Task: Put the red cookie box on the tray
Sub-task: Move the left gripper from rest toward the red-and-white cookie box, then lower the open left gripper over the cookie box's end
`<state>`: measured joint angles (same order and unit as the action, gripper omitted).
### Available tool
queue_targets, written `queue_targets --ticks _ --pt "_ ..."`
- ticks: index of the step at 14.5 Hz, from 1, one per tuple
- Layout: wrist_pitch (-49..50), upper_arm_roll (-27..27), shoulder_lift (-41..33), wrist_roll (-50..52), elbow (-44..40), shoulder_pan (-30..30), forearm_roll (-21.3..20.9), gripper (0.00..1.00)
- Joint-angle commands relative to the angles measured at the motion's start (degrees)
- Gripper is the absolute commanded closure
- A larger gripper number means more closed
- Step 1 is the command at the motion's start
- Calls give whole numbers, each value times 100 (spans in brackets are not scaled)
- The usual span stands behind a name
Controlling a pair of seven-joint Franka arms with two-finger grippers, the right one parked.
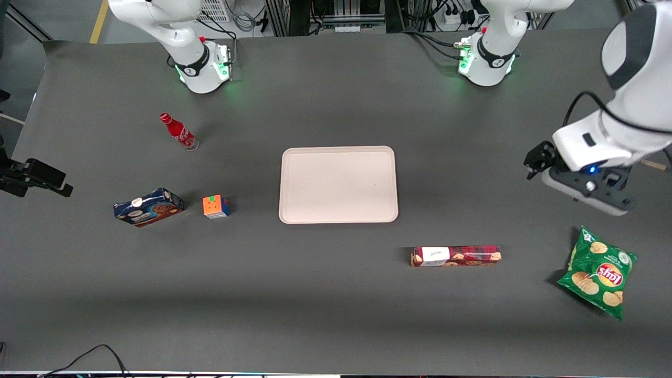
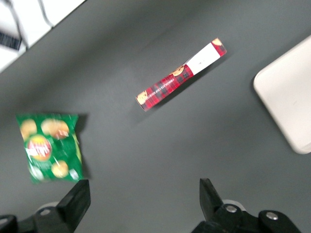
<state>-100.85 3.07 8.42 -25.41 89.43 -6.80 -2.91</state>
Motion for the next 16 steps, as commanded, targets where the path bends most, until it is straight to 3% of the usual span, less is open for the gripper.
queue_targets --ticks 1,5,7,10,13,16 --pt "-399 -17 545 -1927 -268 -23 -489 0" --pt "-1093 -8 1143 -3924 -251 -67 -517 0" --pt "-1261 27 1433 -4024 -233 -76 -456 0" --pt "-1656 176 1715 -3963 -102 -137 0 0" --pt "-1955 308 1943 -3638 101 -251 -16 0" --pt "-3006 308 2110 -3638 669 -366 -34 0"
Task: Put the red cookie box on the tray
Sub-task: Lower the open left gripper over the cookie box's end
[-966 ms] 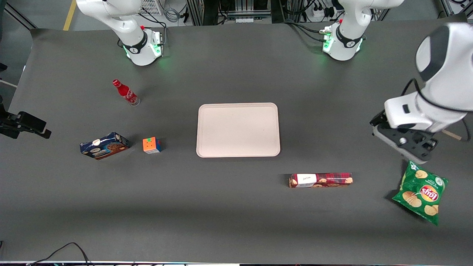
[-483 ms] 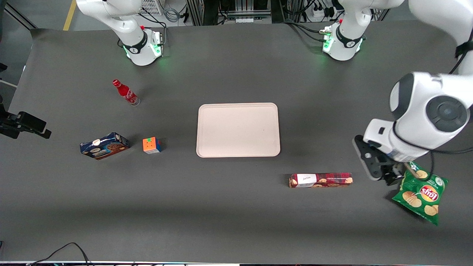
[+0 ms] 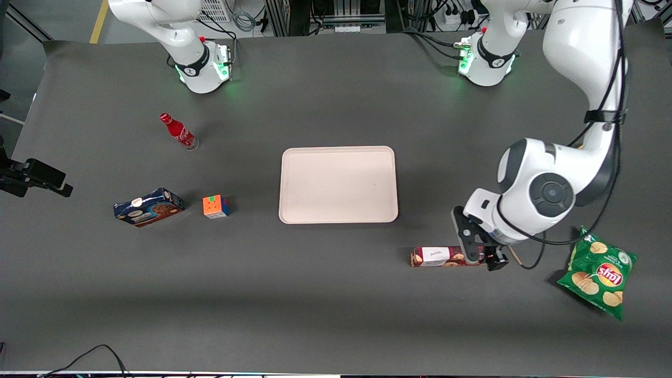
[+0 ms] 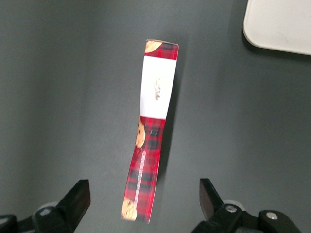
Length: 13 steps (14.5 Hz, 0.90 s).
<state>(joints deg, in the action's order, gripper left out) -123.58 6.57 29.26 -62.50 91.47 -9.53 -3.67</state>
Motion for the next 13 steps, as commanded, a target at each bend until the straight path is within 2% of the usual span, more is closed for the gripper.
queue_targets --ticks 1,6,13 --pt "-903 -42 79 63 555 -102 41 0" --pt "-1528 -24 273 334 1004 -128 94 0" --pt "-1907 -24 580 256 785 -163 -11 0"
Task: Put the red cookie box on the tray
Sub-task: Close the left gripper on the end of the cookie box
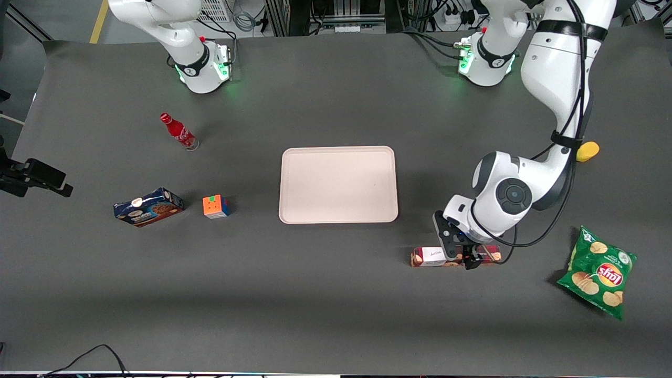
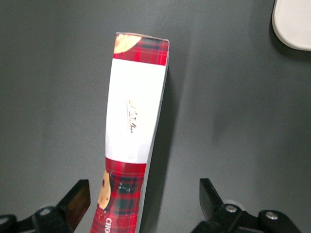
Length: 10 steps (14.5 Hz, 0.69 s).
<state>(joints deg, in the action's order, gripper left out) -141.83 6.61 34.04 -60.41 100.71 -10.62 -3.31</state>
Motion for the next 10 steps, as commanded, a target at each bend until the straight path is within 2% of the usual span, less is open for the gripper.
queue_targets --ticks 1,6,7,8,9,10 --pt "-91 -28 164 47 -174 -54 -47 0" --pt "-398 -46 332 47 -192 -63 -21 2" --pt "-433 -55 367 39 -226 -63 -30 6" --pt "-433 -72 402 30 -262 -55 -30 15" --pt "-477 -72 419 4 -262 -54 -30 31" --pt "-538 -72 428 3 -262 -54 -21 54"
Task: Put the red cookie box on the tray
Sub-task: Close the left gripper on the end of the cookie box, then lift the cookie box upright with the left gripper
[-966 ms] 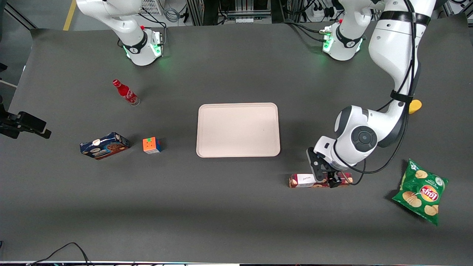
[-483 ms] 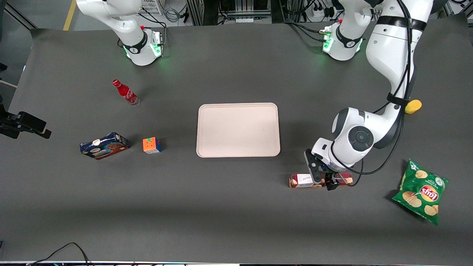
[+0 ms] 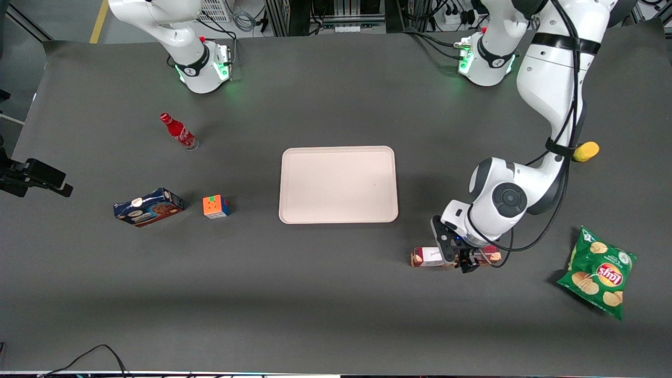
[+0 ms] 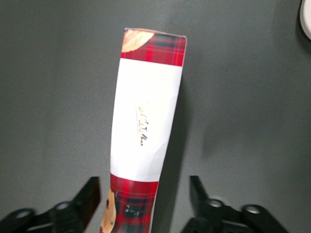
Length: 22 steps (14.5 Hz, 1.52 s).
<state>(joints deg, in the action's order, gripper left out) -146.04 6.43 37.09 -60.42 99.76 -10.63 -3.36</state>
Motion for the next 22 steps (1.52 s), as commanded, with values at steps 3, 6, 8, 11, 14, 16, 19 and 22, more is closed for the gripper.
queue_targets --ticks 3,6,8,11,14,16,19,22 --pt "-118 -62 140 4 -184 -54 11 96" --pt "-22 -194 -8 65 -229 -36 115 100" --pt "75 -325 -245 144 -229 -36 649 100" --pt "952 -440 -728 747 -264 -36 1109 100" --pt "1918 -519 -1378 2109 -264 -36 1109 100" --pt "2507 -519 -1844 2962 -281 -45 1109 100" --pt "3430 -467 -2556 4455 -272 -80 1083 100" --pt "3924 -248 -2979 5573 -185 -247 1065 100"
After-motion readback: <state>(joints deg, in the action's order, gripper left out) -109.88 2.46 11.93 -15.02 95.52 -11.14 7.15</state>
